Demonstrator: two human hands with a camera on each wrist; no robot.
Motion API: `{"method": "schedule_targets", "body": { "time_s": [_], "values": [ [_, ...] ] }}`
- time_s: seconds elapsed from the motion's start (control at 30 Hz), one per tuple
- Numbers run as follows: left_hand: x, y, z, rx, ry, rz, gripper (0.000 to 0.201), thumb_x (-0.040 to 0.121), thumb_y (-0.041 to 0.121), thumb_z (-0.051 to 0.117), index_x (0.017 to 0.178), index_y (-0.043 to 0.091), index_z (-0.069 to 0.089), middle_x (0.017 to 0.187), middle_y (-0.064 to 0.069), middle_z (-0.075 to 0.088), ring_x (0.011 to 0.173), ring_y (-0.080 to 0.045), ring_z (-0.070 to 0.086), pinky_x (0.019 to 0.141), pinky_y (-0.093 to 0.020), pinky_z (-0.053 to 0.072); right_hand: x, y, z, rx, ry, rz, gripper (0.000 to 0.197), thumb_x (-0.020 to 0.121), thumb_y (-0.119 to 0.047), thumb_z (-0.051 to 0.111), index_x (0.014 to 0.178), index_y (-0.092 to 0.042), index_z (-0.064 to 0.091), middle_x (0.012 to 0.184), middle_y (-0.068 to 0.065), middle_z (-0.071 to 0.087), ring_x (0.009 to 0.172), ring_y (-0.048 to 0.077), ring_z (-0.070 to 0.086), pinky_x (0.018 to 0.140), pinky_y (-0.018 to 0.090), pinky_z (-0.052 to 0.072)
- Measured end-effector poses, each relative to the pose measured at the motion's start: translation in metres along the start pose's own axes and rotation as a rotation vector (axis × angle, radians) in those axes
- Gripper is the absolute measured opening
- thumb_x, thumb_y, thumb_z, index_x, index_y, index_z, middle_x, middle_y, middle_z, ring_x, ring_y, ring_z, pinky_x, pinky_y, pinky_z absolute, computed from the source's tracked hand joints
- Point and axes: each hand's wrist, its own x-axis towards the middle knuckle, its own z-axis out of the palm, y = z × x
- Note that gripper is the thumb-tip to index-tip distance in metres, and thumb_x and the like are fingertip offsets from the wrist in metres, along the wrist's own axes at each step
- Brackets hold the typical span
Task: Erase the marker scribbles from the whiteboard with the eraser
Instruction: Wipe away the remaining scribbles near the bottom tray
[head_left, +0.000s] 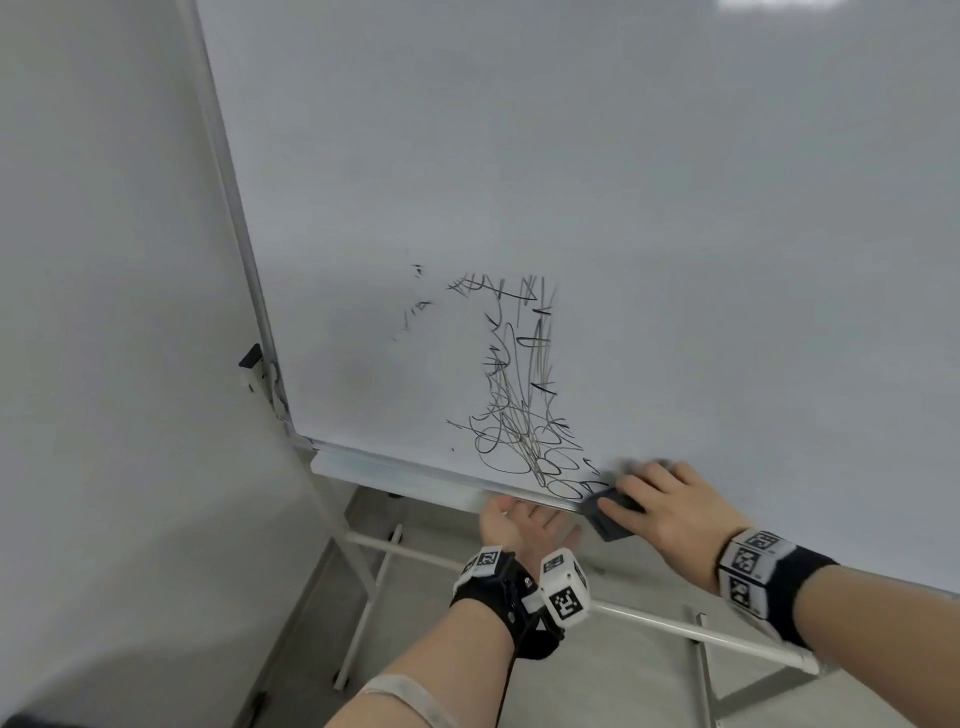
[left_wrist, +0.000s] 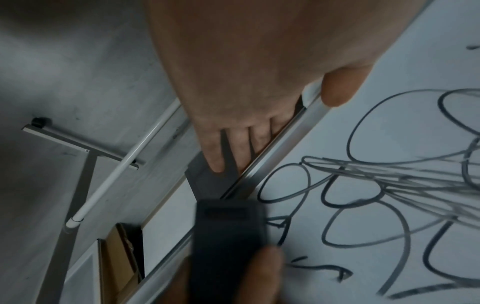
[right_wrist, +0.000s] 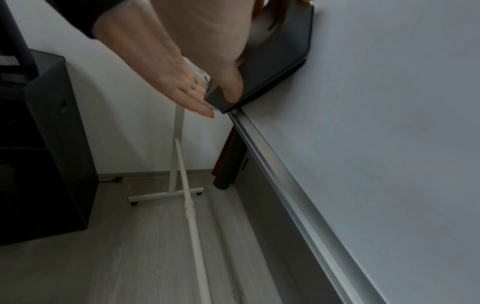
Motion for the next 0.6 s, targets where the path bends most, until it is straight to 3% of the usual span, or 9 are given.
{"method": "schedule_targets", "body": {
  "time_s": [0.17, 0.3, 0.43, 0.53, 0.6],
  "values": [
    [-0.007, 0.010, -0.002, -0.018, -0.075, -0.074, 0.073, 0.091, 0.053, 0.028, 0.144, 0.005, 0.042, 0.143, -0.022, 0.049, 0.138, -0.037, 0.040, 0.114, -0.061, 0.023, 0.071, -0.012, -0.022, 0.008, 0.069, -0.011, 0.051, 0.068, -0.016, 0.070, 0.118, -0.020, 0.067, 0.115, 0.005, 0.063, 0.107, 0.030, 0.057, 0.086, 0.043, 0.047],
    [-0.011, 0.025, 0.004, 0.019, -0.085, -0.114, 0.079, 0.093, 0.056, 0.029, 0.156, 0.011, 0.017, 0.157, -0.020, 0.031, 0.140, -0.041, 0.036, 0.112, -0.062, 0.026, 0.128, 0.014, -0.066, 0.015, 0.217, 0.058, 0.050, 0.074, -0.012, 0.071, 0.123, -0.018, 0.064, 0.116, 0.007, 0.061, 0.102, 0.031, 0.052, 0.078, 0.042, 0.041],
    [-0.013, 0.028, 0.008, 0.064, -0.090, -0.127, 0.075, 0.094, 0.053, 0.027, 0.155, 0.010, 0.020, 0.140, -0.022, 0.050, 0.128, -0.043, 0.048, 0.112, -0.064, 0.027, 0.171, 0.058, -0.120, 0.003, 0.362, 0.166, 0.054, 0.075, -0.014, 0.072, 0.128, -0.017, 0.062, 0.114, 0.010, 0.061, 0.096, 0.034, 0.051, 0.072, 0.041, 0.036],
    [-0.011, 0.026, 0.011, 0.046, -0.064, -0.129, 0.073, 0.095, 0.049, 0.027, 0.156, 0.011, 0.018, 0.151, -0.022, 0.039, 0.129, -0.043, 0.047, 0.111, -0.064, 0.028, 0.181, 0.067, -0.133, 0.022, 0.436, 0.243, 0.053, 0.075, -0.017, 0.071, 0.128, -0.017, 0.062, 0.113, 0.010, 0.060, 0.093, 0.033, 0.047, 0.070, 0.040, 0.036],
    [-0.010, 0.023, 0.013, 0.061, -0.044, -0.113, 0.069, 0.094, 0.045, 0.027, 0.153, 0.009, 0.027, 0.149, -0.023, 0.041, 0.123, -0.042, 0.051, 0.112, -0.063, 0.028, 0.178, 0.058, -0.120, 0.042, 0.429, 0.252, 0.055, 0.074, -0.015, 0.072, 0.127, -0.017, 0.062, 0.112, 0.010, 0.060, 0.090, 0.032, 0.046, 0.069, 0.039, 0.036]
  ]
}}
